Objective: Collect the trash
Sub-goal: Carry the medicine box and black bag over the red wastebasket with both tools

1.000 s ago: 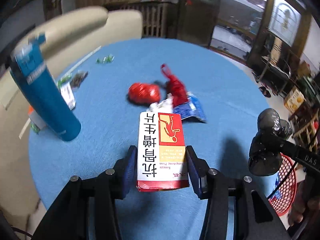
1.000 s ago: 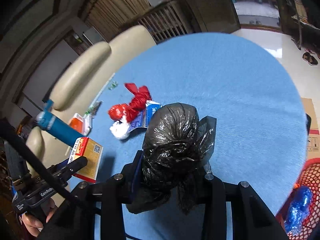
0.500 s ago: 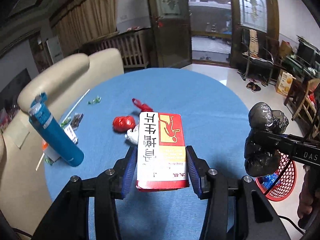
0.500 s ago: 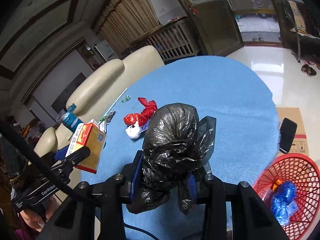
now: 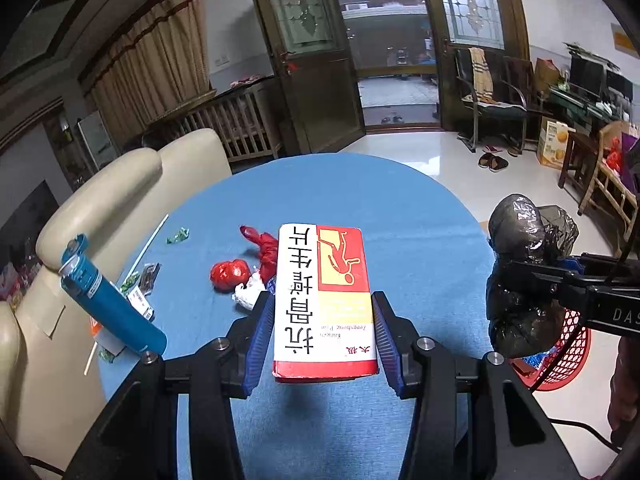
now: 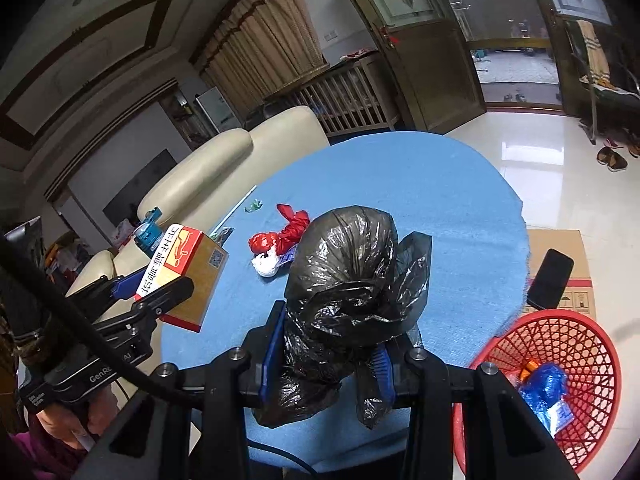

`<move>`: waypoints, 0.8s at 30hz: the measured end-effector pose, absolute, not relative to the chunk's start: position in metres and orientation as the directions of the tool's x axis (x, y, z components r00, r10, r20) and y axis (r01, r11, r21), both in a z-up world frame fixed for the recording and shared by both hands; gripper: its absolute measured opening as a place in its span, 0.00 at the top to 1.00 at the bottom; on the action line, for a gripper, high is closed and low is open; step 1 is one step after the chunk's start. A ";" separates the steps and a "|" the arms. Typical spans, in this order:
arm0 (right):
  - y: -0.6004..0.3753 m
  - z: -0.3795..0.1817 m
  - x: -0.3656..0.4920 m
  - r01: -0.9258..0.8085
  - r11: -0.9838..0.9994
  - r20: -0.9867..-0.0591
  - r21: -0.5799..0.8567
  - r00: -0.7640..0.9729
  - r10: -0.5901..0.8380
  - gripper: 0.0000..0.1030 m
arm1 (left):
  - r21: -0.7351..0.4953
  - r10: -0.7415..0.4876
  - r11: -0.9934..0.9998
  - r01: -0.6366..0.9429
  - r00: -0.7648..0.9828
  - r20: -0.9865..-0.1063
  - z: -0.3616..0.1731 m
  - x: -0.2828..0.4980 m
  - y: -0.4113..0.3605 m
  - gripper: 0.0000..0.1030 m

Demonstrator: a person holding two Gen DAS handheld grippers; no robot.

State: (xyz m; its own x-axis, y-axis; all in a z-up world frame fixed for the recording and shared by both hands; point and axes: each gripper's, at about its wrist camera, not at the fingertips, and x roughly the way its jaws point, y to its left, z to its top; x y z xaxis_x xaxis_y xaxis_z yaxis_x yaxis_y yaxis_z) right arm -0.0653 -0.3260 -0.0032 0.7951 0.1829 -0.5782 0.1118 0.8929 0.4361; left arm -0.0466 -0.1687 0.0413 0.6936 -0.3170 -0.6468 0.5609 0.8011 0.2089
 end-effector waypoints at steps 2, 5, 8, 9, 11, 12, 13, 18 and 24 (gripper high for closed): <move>-0.330 -0.003 -0.071 0.115 0.891 -0.575 0.440 0.798 0.180 0.60 | 0.211 -0.321 0.796 0.568 0.691 -0.648 0.041 -0.047 -0.171 0.51; -0.335 -0.003 -0.076 0.126 0.885 -0.572 0.448 0.801 0.176 0.60 | 0.221 -0.323 0.786 0.577 0.689 -0.649 0.041 -0.050 -0.176 0.51; -0.340 -0.004 -0.081 0.138 0.880 -0.573 0.453 0.802 0.169 0.60 | 0.227 -0.327 0.777 0.587 0.685 -0.652 0.040 -0.052 -0.180 0.51; -0.342 -0.004 -0.083 0.141 0.879 -0.573 0.455 0.802 0.168 0.60 | 0.231 -0.328 0.773 0.591 0.684 -0.651 0.040 -0.053 -0.183 0.51; -0.345 -0.005 -0.086 0.149 0.876 -0.572 0.459 0.804 0.163 0.60 | 0.240 -0.332 0.764 0.599 0.684 -0.650 0.040 -0.057 -0.187 0.51; -0.347 -0.005 -0.089 0.153 0.874 -0.572 0.460 0.805 0.160 0.60 | 0.242 -0.334 0.760 0.603 0.682 -0.650 0.039 -0.057 -0.189 0.51; -0.349 -0.005 -0.090 0.156 0.873 -0.572 0.462 0.805 0.159 0.60 | 0.243 -0.337 0.756 0.607 0.680 -0.651 0.039 -0.059 -0.191 0.51; -0.355 -0.006 -0.098 0.170 0.868 -0.568 0.466 0.810 0.146 0.60 | 0.255 -0.346 0.738 0.624 0.675 -0.651 0.039 -0.065 -0.201 0.51; -0.365 -0.010 -0.109 0.195 0.859 -0.570 0.473 0.812 0.129 0.60 | 0.264 -0.350 0.725 0.636 0.671 -0.654 0.038 -0.071 -0.211 0.51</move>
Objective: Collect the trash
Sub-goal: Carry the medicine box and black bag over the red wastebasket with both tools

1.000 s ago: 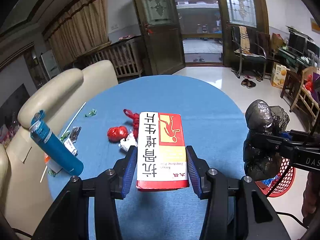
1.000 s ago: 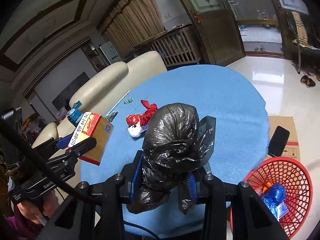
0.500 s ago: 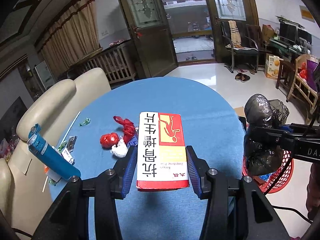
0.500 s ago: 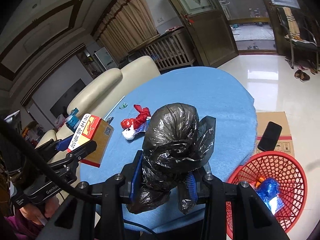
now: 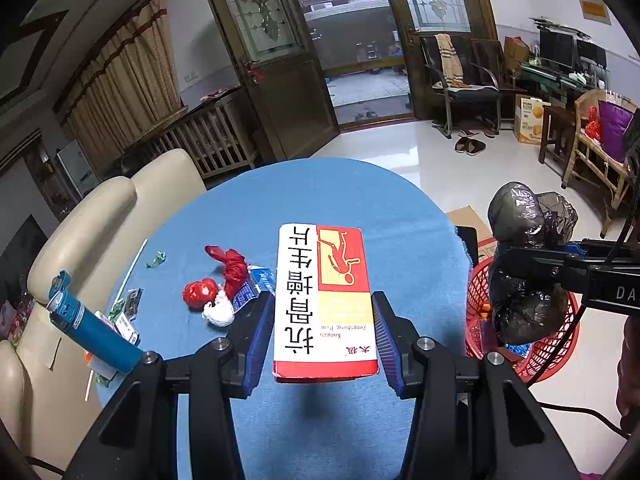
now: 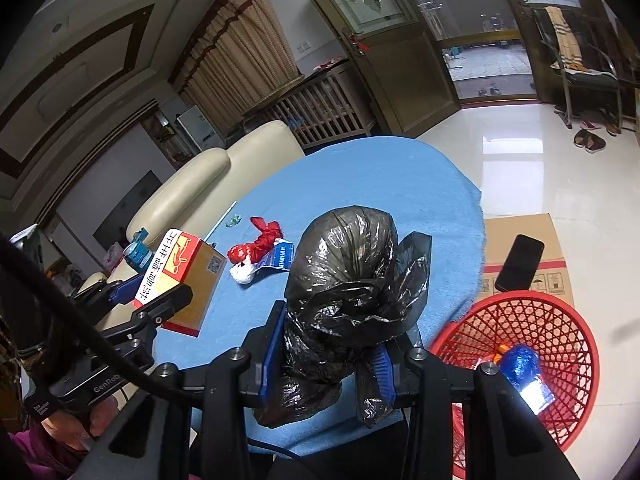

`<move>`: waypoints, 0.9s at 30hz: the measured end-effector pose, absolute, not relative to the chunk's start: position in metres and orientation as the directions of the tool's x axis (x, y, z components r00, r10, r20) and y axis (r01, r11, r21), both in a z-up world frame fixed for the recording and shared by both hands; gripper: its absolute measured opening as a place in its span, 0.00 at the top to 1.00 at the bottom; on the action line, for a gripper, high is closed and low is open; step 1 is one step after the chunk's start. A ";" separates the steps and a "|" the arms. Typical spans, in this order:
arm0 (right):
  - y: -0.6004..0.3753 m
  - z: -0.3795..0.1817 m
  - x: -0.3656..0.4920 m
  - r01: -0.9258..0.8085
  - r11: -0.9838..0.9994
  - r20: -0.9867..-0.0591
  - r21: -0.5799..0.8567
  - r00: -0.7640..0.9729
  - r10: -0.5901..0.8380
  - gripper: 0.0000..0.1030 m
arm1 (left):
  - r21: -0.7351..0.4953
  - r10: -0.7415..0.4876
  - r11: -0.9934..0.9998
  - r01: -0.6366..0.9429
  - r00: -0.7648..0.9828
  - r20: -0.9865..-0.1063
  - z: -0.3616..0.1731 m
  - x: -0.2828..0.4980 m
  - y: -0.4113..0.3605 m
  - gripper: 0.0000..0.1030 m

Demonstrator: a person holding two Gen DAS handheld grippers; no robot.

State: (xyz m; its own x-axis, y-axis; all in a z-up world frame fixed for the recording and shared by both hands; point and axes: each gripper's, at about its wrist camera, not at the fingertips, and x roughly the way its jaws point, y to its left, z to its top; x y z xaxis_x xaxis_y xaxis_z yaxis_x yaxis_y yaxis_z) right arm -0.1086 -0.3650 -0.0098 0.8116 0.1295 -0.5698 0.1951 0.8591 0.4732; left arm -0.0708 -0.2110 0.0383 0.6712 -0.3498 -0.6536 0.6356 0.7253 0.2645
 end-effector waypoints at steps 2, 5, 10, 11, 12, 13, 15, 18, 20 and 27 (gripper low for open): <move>-0.369 -0.012 -0.111 0.202 0.856 -0.571 0.476 0.811 0.127 0.60 | 0.269 -0.349 0.721 0.639 0.670 -0.655 0.037 -0.072 -0.214 0.51; -0.376 -0.015 -0.115 0.214 0.849 -0.574 0.483 0.810 0.122 0.60 | 0.269 -0.352 0.714 0.647 0.663 -0.661 0.036 -0.073 -0.219 0.51; -0.384 -0.017 -0.122 0.231 0.839 -0.574 0.492 0.811 0.113 0.60 | 0.275 -0.355 0.700 0.659 0.655 -0.667 0.034 -0.074 -0.227 0.51; -0.386 -0.018 -0.124 0.233 0.838 -0.574 0.494 0.811 0.113 0.60 | 0.277 -0.355 0.698 0.661 0.655 -0.667 0.033 -0.075 -0.229 0.51; -0.388 -0.018 -0.126 0.237 0.836 -0.574 0.495 0.811 0.110 0.60 | 0.279 -0.356 0.695 0.663 0.654 -0.667 0.032 -0.076 -0.230 0.51; -0.389 -0.018 -0.127 0.240 0.835 -0.575 0.494 0.811 0.107 0.60 | 0.280 -0.357 0.692 0.665 0.652 -0.669 0.032 -0.077 -0.232 0.51; -0.393 -0.019 -0.131 0.245 0.834 -0.576 0.495 0.811 0.103 0.60 | 0.278 -0.359 0.688 0.670 0.648 -0.672 0.031 -0.079 -0.236 0.51; -0.397 -0.020 -0.135 0.255 0.830 -0.577 0.496 0.812 0.095 0.60 | 0.285 -0.361 0.678 0.678 0.644 -0.674 0.030 -0.082 -0.242 0.51; -0.400 -0.021 -0.138 0.263 0.828 -0.579 0.496 0.810 0.090 0.60 | 0.285 -0.364 0.671 0.684 0.639 -0.678 0.029 -0.084 -0.246 0.51; -0.409 -0.026 -0.147 0.298 0.824 -0.596 0.483 0.801 0.059 0.60 | 0.291 -0.369 0.652 0.701 0.628 -0.686 0.026 -0.088 -0.258 0.51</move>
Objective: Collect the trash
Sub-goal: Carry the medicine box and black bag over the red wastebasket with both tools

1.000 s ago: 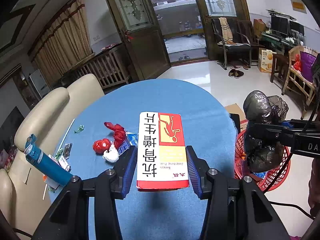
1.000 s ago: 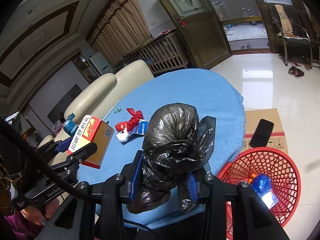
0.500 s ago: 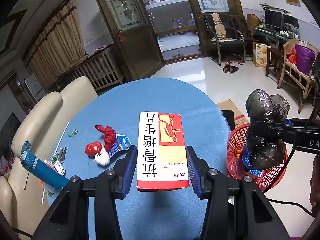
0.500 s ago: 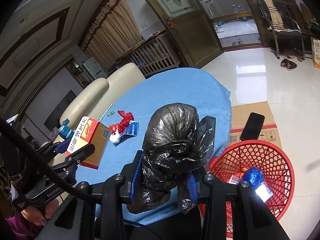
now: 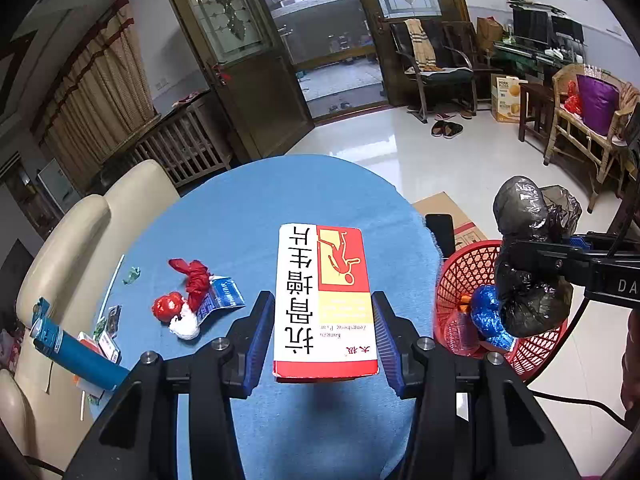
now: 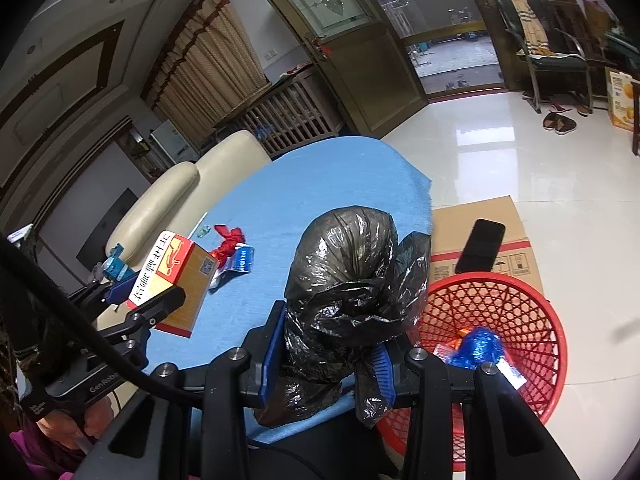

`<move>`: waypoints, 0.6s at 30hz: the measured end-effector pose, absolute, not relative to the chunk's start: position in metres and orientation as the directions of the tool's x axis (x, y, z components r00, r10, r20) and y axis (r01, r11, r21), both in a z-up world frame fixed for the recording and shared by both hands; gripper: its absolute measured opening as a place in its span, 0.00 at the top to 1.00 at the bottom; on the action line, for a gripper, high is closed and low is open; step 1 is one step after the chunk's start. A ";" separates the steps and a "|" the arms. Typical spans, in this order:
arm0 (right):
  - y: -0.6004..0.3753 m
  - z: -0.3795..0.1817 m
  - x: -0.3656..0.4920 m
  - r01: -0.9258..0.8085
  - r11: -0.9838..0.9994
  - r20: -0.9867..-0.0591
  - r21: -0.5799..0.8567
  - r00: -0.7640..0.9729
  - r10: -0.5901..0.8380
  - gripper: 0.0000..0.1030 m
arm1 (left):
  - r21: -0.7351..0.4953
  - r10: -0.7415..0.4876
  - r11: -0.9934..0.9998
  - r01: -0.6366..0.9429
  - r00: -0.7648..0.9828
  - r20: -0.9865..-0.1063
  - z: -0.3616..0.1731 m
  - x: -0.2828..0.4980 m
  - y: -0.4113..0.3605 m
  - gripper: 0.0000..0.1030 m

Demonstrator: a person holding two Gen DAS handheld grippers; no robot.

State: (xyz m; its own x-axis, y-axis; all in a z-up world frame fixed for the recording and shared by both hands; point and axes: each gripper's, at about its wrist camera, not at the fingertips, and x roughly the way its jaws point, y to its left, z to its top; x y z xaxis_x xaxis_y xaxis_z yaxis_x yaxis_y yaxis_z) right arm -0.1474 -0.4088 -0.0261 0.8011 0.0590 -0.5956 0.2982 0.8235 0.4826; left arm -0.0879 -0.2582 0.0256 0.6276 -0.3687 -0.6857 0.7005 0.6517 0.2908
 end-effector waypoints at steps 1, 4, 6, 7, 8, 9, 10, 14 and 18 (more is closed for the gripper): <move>-0.410 -0.027 -0.149 0.303 0.822 -0.597 0.482 0.800 0.056 0.60 | 0.293 -0.369 0.649 0.703 0.627 -0.686 0.025 -0.089 -0.260 0.51; -0.414 -0.029 -0.152 0.316 0.819 -0.603 0.479 0.796 0.046 0.60 | 0.292 -0.370 0.641 0.710 0.619 -0.693 0.023 -0.090 -0.265 0.51; -0.416 -0.030 -0.155 0.325 0.816 -0.606 0.478 0.794 0.039 0.59 | 0.297 -0.368 0.634 0.714 0.616 -0.696 0.021 -0.091 -0.269 0.51; -0.418 -0.031 -0.156 0.328 0.813 -0.607 0.481 0.794 0.039 0.60 | 0.299 -0.368 0.630 0.716 0.615 -0.697 0.020 -0.092 -0.272 0.51; -0.420 -0.032 -0.158 0.331 0.810 -0.606 0.483 0.794 0.037 0.59 | 0.298 -0.370 0.628 0.719 0.612 -0.699 0.019 -0.092 -0.273 0.51; -0.421 -0.033 -0.159 0.336 0.808 -0.606 0.485 0.795 0.033 0.59 | 0.294 -0.374 0.624 0.724 0.606 -0.702 0.019 -0.092 -0.275 0.51; -0.423 -0.033 -0.161 0.340 0.804 -0.607 0.488 0.794 0.032 0.59 | 0.293 -0.375 0.621 0.727 0.603 -0.704 0.018 -0.093 -0.276 0.51; -0.430 -0.036 -0.165 0.354 0.791 -0.608 0.499 0.794 0.028 0.59 | 0.304 -0.373 0.605 0.736 0.599 -0.709 0.014 -0.096 -0.285 0.51; -0.435 -0.039 -0.169 0.365 0.781 -0.607 0.506 0.794 0.022 0.59 | 0.311 -0.374 0.591 0.745 0.594 -0.712 0.011 -0.097 -0.294 0.51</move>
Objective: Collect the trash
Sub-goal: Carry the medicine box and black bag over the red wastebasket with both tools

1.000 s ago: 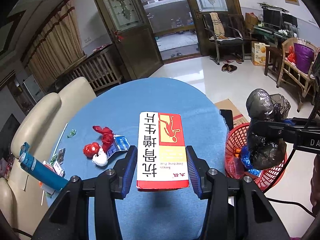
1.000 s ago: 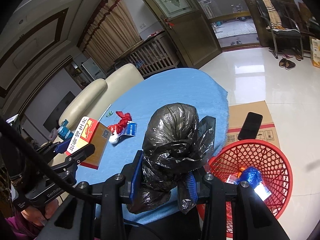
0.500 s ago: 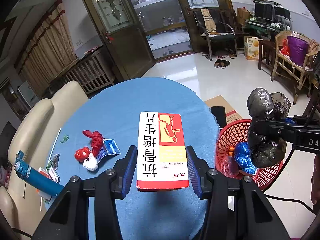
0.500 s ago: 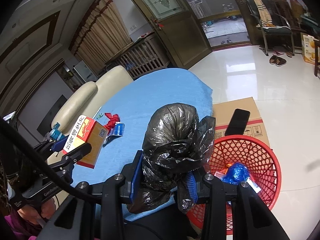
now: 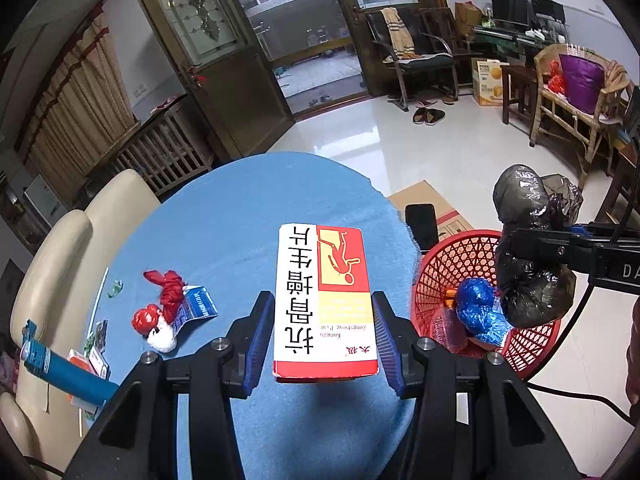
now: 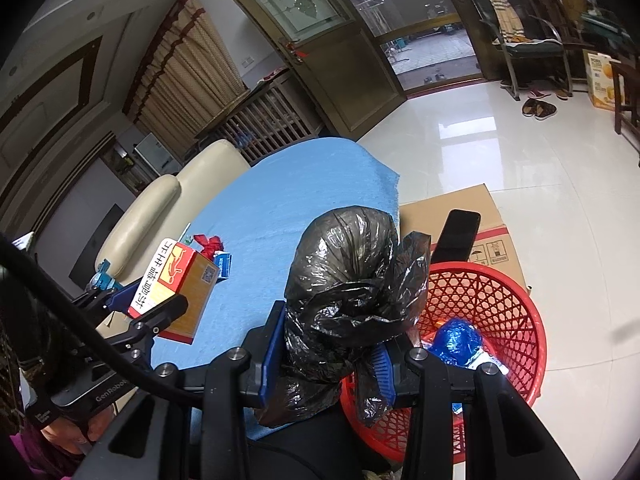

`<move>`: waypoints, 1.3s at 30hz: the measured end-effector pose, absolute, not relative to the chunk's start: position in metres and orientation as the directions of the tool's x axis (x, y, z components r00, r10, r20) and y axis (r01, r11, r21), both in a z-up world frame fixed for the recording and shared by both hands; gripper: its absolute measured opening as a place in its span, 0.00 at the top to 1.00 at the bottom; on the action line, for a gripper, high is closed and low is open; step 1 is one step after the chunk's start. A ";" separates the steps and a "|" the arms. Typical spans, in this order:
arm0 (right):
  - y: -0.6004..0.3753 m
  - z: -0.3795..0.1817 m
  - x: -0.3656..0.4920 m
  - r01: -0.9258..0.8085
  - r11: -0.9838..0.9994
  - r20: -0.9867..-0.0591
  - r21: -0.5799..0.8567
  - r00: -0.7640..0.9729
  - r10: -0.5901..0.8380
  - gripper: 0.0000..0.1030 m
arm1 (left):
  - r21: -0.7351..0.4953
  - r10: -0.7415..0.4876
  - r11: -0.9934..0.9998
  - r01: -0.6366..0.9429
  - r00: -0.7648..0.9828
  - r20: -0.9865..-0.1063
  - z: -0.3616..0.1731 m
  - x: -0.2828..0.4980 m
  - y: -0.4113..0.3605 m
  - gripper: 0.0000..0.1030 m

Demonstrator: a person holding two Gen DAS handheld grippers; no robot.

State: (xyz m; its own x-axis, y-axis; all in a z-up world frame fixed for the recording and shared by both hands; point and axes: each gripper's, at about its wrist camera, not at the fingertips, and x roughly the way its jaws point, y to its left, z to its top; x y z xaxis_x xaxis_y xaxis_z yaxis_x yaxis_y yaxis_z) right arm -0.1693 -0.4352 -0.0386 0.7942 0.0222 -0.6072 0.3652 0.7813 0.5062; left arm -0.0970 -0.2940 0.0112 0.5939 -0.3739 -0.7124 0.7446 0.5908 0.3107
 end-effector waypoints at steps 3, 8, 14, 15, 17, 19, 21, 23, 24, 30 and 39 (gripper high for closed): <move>-0.439 -0.040 -0.172 0.374 0.774 -0.608 0.511 0.794 0.017 0.59 | 0.312 -0.375 0.579 0.753 0.586 -0.718 0.008 -0.098 -0.301 0.51; -0.449 -0.042 -0.177 0.400 0.757 -0.612 0.517 0.791 0.000 0.59 | 0.314 -0.380 0.561 0.766 0.575 -0.725 0.004 -0.101 -0.312 0.51; -0.459 -0.045 -0.185 0.428 0.740 -0.615 0.519 0.788 -0.023 0.59 | 0.312 -0.389 0.535 0.785 0.557 -0.734 -0.002 -0.104 -0.325 0.51; -0.461 -0.046 -0.186 0.433 0.735 -0.616 0.522 0.787 -0.026 0.59 | 0.314 -0.389 0.530 0.788 0.555 -0.735 -0.003 -0.105 -0.327 0.51; -0.465 -0.049 -0.189 0.441 0.729 -0.617 0.524 0.786 -0.031 0.59 | 0.310 -0.392 0.524 0.793 0.548 -0.739 -0.005 -0.106 -0.330 0.51; -0.469 -0.051 -0.191 0.450 0.721 -0.620 0.527 0.784 -0.036 0.59 | 0.309 -0.395 0.518 0.798 0.543 -0.741 -0.006 -0.107 -0.333 0.51; -0.471 -0.053 -0.193 0.458 0.714 -0.623 0.530 0.781 -0.038 0.59 | 0.304 -0.398 0.513 0.803 0.536 -0.744 -0.007 -0.108 -0.337 0.51; -0.473 -0.055 -0.194 0.466 0.709 -0.626 0.530 0.779 -0.044 0.59 | 0.295 -0.402 0.507 0.810 0.525 -0.750 -0.009 -0.107 -0.340 0.51; -0.475 -0.056 -0.195 0.469 0.705 -0.627 0.532 0.777 -0.044 0.59 | 0.294 -0.402 0.504 0.812 0.522 -0.753 -0.010 -0.106 -0.341 0.51; -0.482 -0.060 -0.199 0.490 0.688 -0.634 0.535 0.771 -0.056 0.58 | 0.282 -0.407 0.483 0.829 0.497 -0.766 -0.017 -0.109 -0.351 0.51; -0.493 -0.068 -0.202 0.526 0.661 -0.655 0.535 0.753 -0.069 0.58 | 0.220 -0.434 0.456 0.862 0.431 -0.791 -0.025 -0.107 -0.363 0.51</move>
State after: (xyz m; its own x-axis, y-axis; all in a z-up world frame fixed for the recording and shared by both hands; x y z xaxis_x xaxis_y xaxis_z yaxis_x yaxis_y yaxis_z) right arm -0.2016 -0.4928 -0.0684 0.7527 -0.0690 -0.6548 0.5260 0.6611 0.5350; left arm -0.1071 -0.3629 -0.0254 0.4314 -0.4339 -0.7910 0.8622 0.4563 0.2199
